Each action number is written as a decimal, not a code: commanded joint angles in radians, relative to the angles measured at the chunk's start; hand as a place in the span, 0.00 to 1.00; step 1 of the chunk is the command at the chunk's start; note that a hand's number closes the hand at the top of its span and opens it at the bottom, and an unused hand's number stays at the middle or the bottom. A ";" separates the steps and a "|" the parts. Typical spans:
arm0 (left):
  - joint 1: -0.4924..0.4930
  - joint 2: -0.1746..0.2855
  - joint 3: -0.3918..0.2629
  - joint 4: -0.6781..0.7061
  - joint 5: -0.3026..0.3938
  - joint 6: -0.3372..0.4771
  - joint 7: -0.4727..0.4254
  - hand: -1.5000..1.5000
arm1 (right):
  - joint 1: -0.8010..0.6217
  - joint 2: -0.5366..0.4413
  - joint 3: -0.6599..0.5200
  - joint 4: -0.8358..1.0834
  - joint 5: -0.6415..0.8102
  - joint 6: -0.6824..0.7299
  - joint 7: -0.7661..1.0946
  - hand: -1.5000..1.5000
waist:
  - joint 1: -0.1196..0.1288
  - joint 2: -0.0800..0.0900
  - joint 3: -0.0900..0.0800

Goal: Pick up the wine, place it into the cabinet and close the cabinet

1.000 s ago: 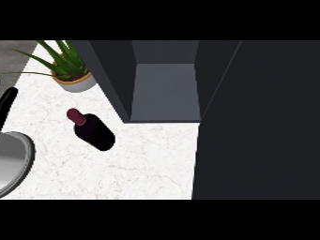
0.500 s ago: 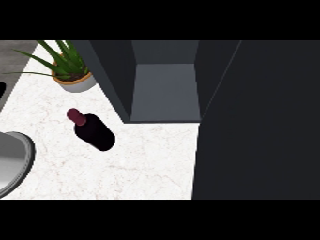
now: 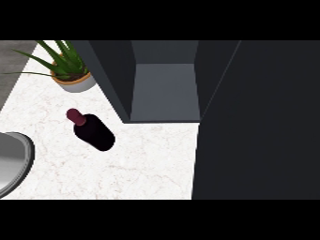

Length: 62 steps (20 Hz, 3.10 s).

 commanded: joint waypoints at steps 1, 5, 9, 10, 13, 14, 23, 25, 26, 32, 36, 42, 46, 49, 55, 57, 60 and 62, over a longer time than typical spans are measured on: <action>0.028 0.011 0.052 -0.020 0.015 -0.028 -0.037 0.00 | 0.007 0.003 0.030 -0.224 0.015 -0.055 0.128 0.00 | 0.003 0.002 -0.001; 0.108 -0.023 0.036 0.041 0.016 -0.090 -0.107 0.00 | 0.061 0.001 0.008 -0.199 -0.025 -0.024 0.045 0.00 | 0.000 0.003 0.000; 0.111 -0.035 0.054 0.199 0.021 -0.163 -0.223 0.00 | 0.066 -0.014 -0.033 -0.212 -0.085 -0.009 0.061 0.00 | -0.008 0.005 0.000; 0.168 -0.037 0.072 0.184 0.036 -0.200 -0.247 0.00 | 0.101 -0.035 -0.061 -0.183 -0.107 0.033 0.008 0.00 | -0.003 0.004 0.000; 0.168 -0.072 0.013 0.280 -0.018 -0.237 -0.339 0.00 | 0.057 -0.003 -0.038 -0.167 -0.095 0.012 0.037 0.00 | -0.006 0.006 0.000; 0.237 -0.077 0.026 0.261 0.033 -0.281 -0.335 0.00 | 0.102 0.010 -0.037 -0.104 -0.080 0.036 -0.061 0.00 | 0.000 0.004 0.000; 0.092 -0.085 0.009 0.533 -0.114 -0.218 -0.452 0.00 | 0.148 0.027 0.000 -0.122 -0.057 0.066 -0.086 0.00 | -0.008 0.004 0.001; 0.072 -0.071 0.059 0.675 -0.121 -0.263 -0.587 0.00 | 0.158 0.005 -0.041 -0.151 -0.095 0.080 -0.070 0.00 | -0.013 0.006 0.000; 0.147 -0.066 0.081 0.679 -0.102 -0.310 -0.636 0.00 | 0.125 0.004 -0.062 -0.175 -0.114 0.059 -0.014 0.00 | -0.005 0.007 -0.001; 0.077 -0.072 0.091 0.866 -0.141 -0.292 -0.743 0.00 | 0.218 -0.008 -0.087 -0.152 -0.135 0.130 -0.112 0.00 | -0.011 0.005 0.001; 0.047 -0.045 0.117 1.066 -0.102 -0.389 -0.823 0.00 | 0.179 0.012 -0.068 -0.144 -0.122 0.120 -0.093 0.00 | -0.014 0.008 -0.001; 0.018 -0.056 0.108 1.228 -0.109 -0.443 -0.931 0.00 | 0.229 0.032 -0.040 -0.105 -0.086 0.142 -0.166 0.00 | -0.010 0.006 0.000; 0.065 -0.082 0.072 1.227 -0.078 -0.534 -0.945 0.00 | 0.200 0.024 -0.055 -0.091 -0.076 0.144 -0.139 0.00 | -0.001 0.004 0.000; -0.002 -0.058 0.090 1.426 -0.099 -0.591 -1.077 0.00 | 0.182 0.030 -0.079 -0.054 -0.097 0.154 -0.176 0.00 | -0.004 0.007 0.000; -0.031 -0.036 0.121 1.618 -0.067 -0.701 -1.162 0.00 | 0.196 0.026 -0.088 -0.083 -0.119 0.159 -0.154 0.00 | -0.008 0.009 -0.001; 0.015 -0.092 0.095 1.572 -0.065 -0.691 -1.168 0.00 | 0.209 0.024 -0.062 -0.107 -0.076 0.162 -0.145 0.00 | -0.002 0.005 0.000; -0.099 -0.072 0.105 1.776 -0.110 -0.702 -1.285 0.00 | 0.178 0.033 -0.059 -0.065 -0.079 0.164 -0.148 0.00 | -0.008 0.009 -0.001; -0.129 -0.019 0.135 1.852 -0.097 -0.746 -1.301 0.00 | 0.237 0.035 -0.035 -0.118 -0.054 0.171 -0.172 0.00 | -0.015 0.009 -0.001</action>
